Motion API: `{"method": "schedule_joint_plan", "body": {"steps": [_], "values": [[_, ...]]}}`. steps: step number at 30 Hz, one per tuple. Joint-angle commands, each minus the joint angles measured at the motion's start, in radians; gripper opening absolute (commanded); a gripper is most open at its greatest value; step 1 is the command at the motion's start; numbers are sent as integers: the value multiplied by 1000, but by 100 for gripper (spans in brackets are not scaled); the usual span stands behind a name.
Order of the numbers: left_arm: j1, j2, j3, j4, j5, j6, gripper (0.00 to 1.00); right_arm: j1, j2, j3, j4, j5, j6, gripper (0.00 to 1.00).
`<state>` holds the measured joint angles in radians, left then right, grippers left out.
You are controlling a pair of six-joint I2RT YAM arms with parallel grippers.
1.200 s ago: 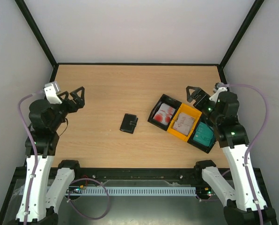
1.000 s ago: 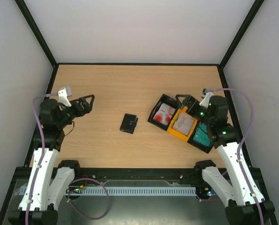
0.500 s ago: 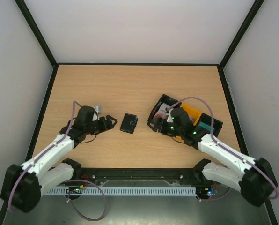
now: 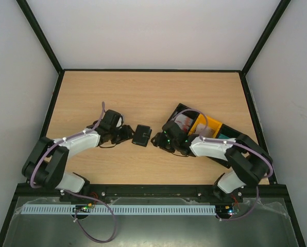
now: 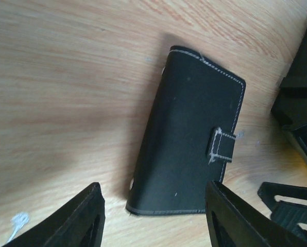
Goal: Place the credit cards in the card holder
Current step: Pick up the card holder from the center of the board.
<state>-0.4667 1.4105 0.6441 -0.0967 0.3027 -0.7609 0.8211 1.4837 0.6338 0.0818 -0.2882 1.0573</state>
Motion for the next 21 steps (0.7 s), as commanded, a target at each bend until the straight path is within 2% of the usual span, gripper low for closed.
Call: {"method": "schedule_joint_plan", "body": {"steps": [1,8,14,17,21], "values": [[-6,75,55,24,52,54,52,14,84,83,79,50,69,55],[-5,165,70,14,66,82,34,28,186,172,52,84,85,54],[-6,196,66,-26,30,113,23,32,264,222,46,84,109,51],[-6,206,56,-46,4,123,17,32,306,239,92,25,111,51],[-6,212,44,-63,-27,133,16,30,353,225,238,-129,147,51]]}}
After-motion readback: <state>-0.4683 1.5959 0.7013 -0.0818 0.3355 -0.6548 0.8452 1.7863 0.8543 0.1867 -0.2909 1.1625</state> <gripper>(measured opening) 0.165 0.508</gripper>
